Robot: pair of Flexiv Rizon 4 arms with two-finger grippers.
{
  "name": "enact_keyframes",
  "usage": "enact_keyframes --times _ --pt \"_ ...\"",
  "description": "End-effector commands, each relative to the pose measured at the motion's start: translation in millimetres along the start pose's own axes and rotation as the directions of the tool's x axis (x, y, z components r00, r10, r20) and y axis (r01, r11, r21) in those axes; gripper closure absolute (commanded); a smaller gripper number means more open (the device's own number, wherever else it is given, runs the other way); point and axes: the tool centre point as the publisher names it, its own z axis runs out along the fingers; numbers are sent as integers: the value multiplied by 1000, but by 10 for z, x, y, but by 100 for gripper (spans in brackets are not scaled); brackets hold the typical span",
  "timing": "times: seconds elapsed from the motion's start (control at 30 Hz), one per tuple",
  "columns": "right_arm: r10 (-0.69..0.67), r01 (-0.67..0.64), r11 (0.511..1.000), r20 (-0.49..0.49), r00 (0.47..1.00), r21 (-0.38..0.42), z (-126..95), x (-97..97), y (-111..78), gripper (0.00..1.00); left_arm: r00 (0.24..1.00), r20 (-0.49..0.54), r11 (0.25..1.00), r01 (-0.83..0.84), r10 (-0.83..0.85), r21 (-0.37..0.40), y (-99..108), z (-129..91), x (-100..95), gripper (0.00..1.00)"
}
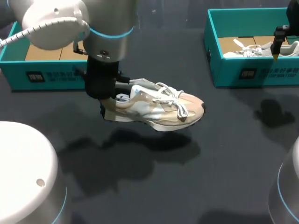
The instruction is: Take the shoe out of the shoebox, open the shoe tongue, remove and reinsert the insole, then place the shoe into the shoebox
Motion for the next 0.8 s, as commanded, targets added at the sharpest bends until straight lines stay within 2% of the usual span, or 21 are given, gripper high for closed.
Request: enact_keyframes --times 0.03,0.43,0.67,0.8 --pt "0 0 1000 0 1000 0 2 1 -4 0 1000 -26 1000 9 -9 13 -61 138 -213 100" --pt "0 0 1000 0 1000 0 2 1 -4 0 1000 -26 1000 9 -9 13 -61 138 -213 100" --pt "0 0 1000 0 1000 0 2 1 -4 0 999 -48 998 15 -12 62 -129 501 -610 100" --pt "0 0 1000 0 1000 0 2 1 -4 0 998 -59 998 20 -17 51 -167 640 -746 100"
